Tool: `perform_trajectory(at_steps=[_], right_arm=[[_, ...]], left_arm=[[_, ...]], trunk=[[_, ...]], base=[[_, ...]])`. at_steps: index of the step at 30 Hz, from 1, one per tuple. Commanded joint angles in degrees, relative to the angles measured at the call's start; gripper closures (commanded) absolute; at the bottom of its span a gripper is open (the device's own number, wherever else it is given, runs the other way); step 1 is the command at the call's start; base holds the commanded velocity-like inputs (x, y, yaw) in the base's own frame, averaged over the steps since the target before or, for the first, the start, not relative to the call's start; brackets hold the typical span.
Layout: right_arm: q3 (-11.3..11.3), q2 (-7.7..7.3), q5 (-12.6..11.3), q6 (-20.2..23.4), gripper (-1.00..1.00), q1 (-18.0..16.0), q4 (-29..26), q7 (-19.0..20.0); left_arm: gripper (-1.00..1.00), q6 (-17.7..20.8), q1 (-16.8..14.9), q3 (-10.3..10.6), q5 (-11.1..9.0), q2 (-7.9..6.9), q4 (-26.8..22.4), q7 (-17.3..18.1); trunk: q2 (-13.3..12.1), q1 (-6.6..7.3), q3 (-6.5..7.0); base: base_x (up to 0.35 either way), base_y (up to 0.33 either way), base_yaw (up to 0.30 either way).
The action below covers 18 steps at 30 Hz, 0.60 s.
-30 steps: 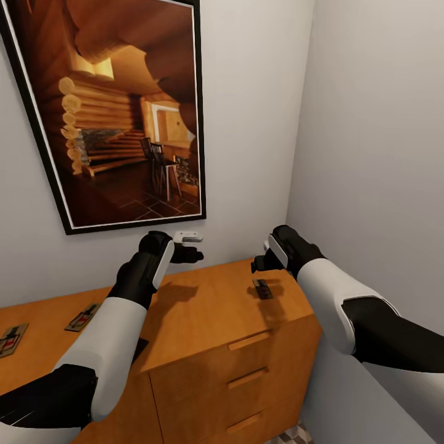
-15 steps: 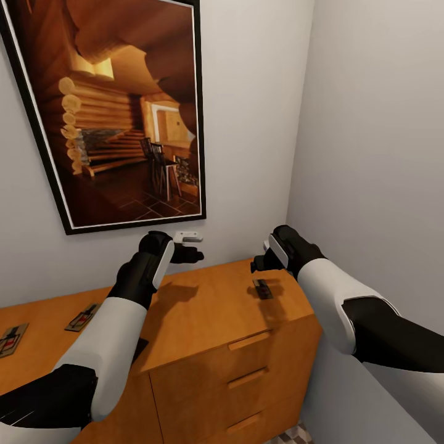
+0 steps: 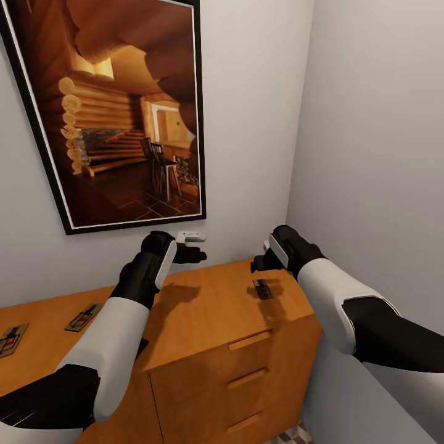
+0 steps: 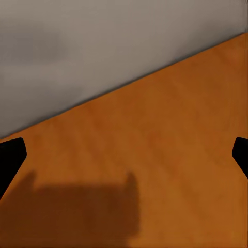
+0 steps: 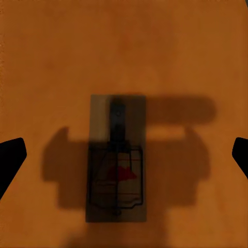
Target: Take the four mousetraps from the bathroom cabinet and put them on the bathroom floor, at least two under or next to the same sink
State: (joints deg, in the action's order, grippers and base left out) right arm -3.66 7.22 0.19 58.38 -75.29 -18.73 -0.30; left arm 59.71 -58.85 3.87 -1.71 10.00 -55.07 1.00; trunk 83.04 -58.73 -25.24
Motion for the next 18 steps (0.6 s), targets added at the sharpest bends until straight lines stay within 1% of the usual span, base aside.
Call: perform_trajectory(at_steps=[1, 2, 18], right_arm=[[-0.3, -0.02, 0.0, 0.2, -1.0, 0.0, -0.1, 0.0], [-0.3, -0.02, 0.0, 0.2, -1.0, 0.0, -0.1, 0.0], [-0.4, -0.02, 0.0, 0.3, -1.0, 0.0, -0.1, 0.0]], left_arm=[[-1.0, 0.2, 0.0, 0.0, -0.1, 0.0, 0.0, 0.0], [-1.0, 0.2, 0.0, 0.0, -0.1, 0.0, 0.0, 0.0], [-1.0, 0.2, 0.0, 0.0, 0.0, 0.0, -0.1, 0.1]], trunk=[[0.0, 0.0, -0.07], [0.0, 0.0, -0.07], [6.5, -3.51, -2.94]], base=[[0.0, 0.0, 0.0], [0.0, 0.0, 0.0], [0.0, 0.0, 0.0]])
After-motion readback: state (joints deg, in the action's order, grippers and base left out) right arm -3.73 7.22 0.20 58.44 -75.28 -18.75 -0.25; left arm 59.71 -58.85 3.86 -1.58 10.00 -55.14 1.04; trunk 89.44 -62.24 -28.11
